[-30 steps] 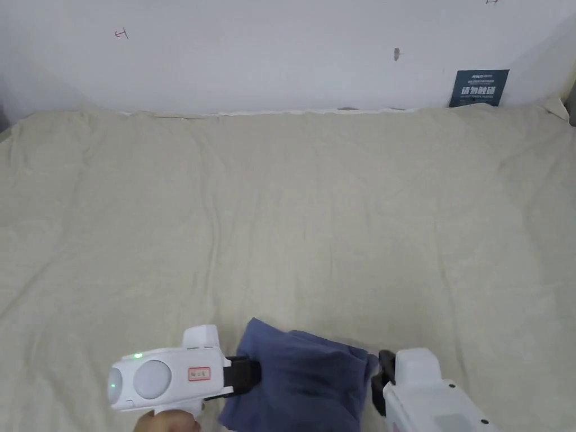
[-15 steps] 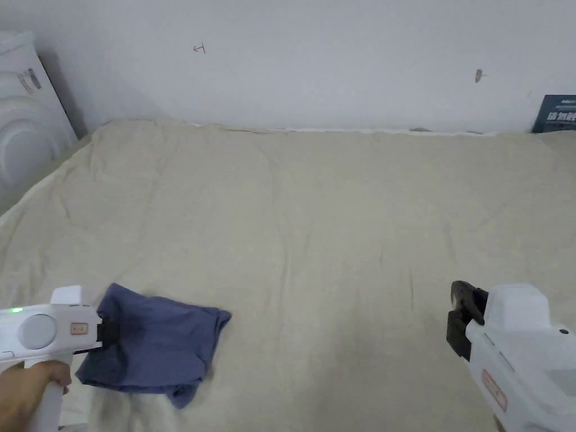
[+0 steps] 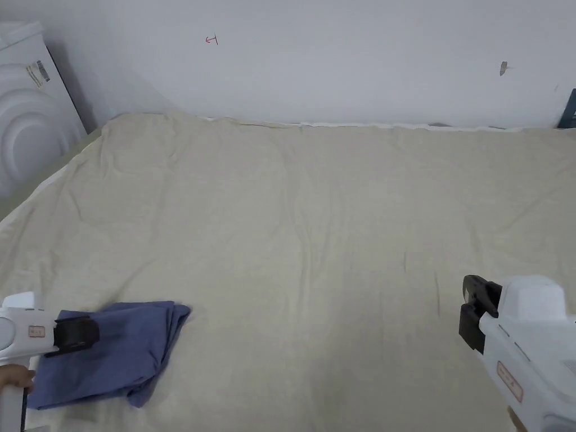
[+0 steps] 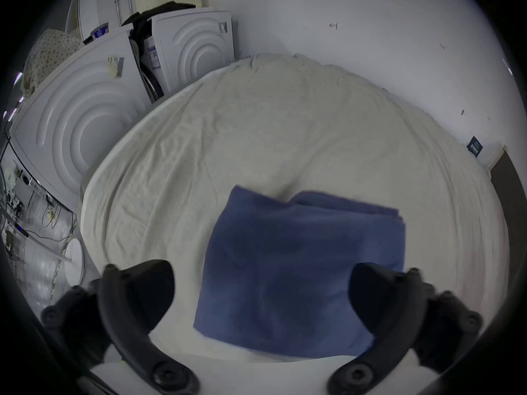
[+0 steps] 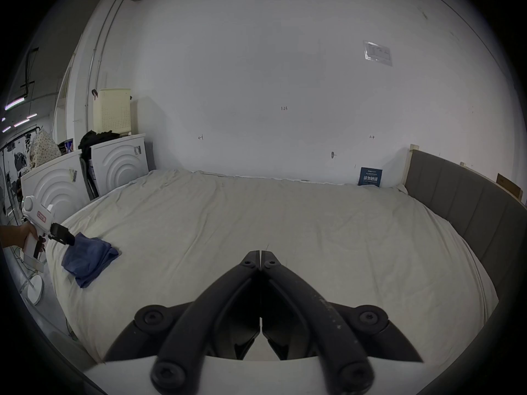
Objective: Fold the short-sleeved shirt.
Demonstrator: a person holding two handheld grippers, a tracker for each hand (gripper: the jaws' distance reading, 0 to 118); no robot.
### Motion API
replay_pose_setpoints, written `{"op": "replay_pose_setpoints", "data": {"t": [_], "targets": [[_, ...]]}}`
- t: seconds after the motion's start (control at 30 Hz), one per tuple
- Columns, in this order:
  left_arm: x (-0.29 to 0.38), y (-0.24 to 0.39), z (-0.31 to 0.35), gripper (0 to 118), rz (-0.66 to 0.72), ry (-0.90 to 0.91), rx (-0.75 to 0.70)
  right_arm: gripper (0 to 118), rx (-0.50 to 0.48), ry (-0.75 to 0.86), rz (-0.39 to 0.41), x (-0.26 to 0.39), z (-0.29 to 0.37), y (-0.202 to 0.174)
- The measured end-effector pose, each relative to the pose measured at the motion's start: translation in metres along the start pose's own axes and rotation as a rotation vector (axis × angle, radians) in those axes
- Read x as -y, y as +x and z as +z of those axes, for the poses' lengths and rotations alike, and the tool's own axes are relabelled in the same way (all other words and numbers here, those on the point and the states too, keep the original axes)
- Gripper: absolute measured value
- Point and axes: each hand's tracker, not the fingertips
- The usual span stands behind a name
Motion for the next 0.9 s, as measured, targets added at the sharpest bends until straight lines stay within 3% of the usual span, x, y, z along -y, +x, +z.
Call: {"op": "replay_pose_setpoints", "data": {"t": [0.17, 0.6, 0.9], "targets": [[-0.006, 0.023, 0.035, 112, 0.016, 0.045, -0.003, 2, 0.022, 0.044, -0.013, -0.009, 0.025, 0.014], [0.001, 0.173, 0.246, 112, -0.093, 0.659, 0.095, 2, 0.117, 0.239, 0.016, -0.058, 0.114, 0.079], [0.044, 0.274, 0.318, 112, -0.136, 0.925, 0.255, 2, 0.207, 0.345, 0.050, -0.075, 0.164, 0.121]]}}
